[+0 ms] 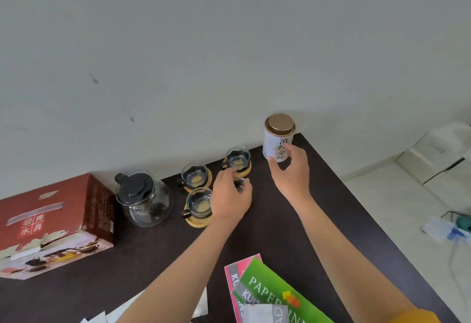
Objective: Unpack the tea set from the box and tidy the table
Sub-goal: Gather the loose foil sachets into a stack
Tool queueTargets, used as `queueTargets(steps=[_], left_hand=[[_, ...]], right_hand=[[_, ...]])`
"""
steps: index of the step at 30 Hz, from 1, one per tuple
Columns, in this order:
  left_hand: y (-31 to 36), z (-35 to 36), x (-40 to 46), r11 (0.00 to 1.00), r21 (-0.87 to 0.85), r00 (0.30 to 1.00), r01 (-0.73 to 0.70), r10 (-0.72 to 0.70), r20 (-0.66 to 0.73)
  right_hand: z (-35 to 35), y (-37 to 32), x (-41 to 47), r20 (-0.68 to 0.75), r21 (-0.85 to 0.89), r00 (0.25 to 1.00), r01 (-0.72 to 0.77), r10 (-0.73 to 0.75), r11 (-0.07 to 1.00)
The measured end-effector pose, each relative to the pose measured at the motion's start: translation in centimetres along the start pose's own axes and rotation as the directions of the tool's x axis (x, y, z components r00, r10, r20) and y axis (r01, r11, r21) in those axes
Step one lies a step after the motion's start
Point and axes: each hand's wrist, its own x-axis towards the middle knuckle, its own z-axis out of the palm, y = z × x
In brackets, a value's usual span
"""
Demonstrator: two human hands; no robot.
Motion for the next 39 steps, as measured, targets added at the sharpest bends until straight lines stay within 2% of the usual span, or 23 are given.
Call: queueTargets(steps=[2,7,11,14,18,20,23,27,29,32,36,39], left_hand=[[1.3,1.7,1.7,0.999,-0.005,0.999,-0.044,0.045,0.010],[3.7,6.7,6.8,0.996,-0.072,0.996,-0.048,0.053,0.069],[4.7,11.0,10.5,0.981,-0.189,0.993,0.037,-0.014,0.120],[5.0,13.7,12.0,0.970,-0.228,0.994,0.088,-0.071,0.084],[4.8,15.6,13.0,0.970,-0.230,0.996,0.083,-0.084,0.005],[4.8,15.7,12.9,0.972,-0.227,0.998,0.061,-0.067,-0.016],[4.8,15.4,12.6,0.965,-0.257,0.999,0.042,-0.048,-0.017],[4.1,14.4,12.4,0.966,-0.256,0.998,0.038,-0.047,-0.030],[3.6,13.9,12.3,0.975,-0.219,0.998,0.021,-0.035,-0.059],[3.2,13.1,12.1,0.985,-0.174,0.998,0.017,-0.028,-0.062],[3.1,12.5,12.0,0.993,-0.120,0.999,0.018,-0.022,-0.033],[3.1,12.4,12.0,0.992,-0.122,1.000,0.025,-0.026,-0.006]], right_hand=[[-0.5,0.1,2.8,-0.010,-0.036,0.999,0.035,-0.036,0.999],[-0.2,1.2,9.7,0.005,-0.107,0.999,0.038,-0.038,0.994],[0.7,2.1,13.1,0.081,-0.195,0.996,0.044,-0.029,0.980],[1.4,2.7,14.4,0.144,-0.226,0.989,0.044,-0.011,0.973],[2.0,3.4,15.1,0.165,-0.262,0.985,0.094,-0.052,0.960],[1.9,3.3,14.9,0.129,-0.221,0.989,0.093,-0.065,0.971],[0.9,3.1,14.1,-0.011,-0.110,0.996,0.084,-0.086,0.990],[-1.1,4.7,10.4,-0.193,-0.002,0.981,0.018,-0.018,1.000],[-1.4,6.5,7.5,-0.241,-0.016,0.970,-0.022,0.018,1.000],[-0.6,9.4,3.1,-0.172,-0.084,0.978,-0.134,0.118,0.987],[1.3,12.4,-0.2,-0.032,-0.194,0.995,-0.103,0.099,0.976],[2.5,13.3,-0.6,0.017,-0.237,0.995,-0.094,0.100,0.967]])
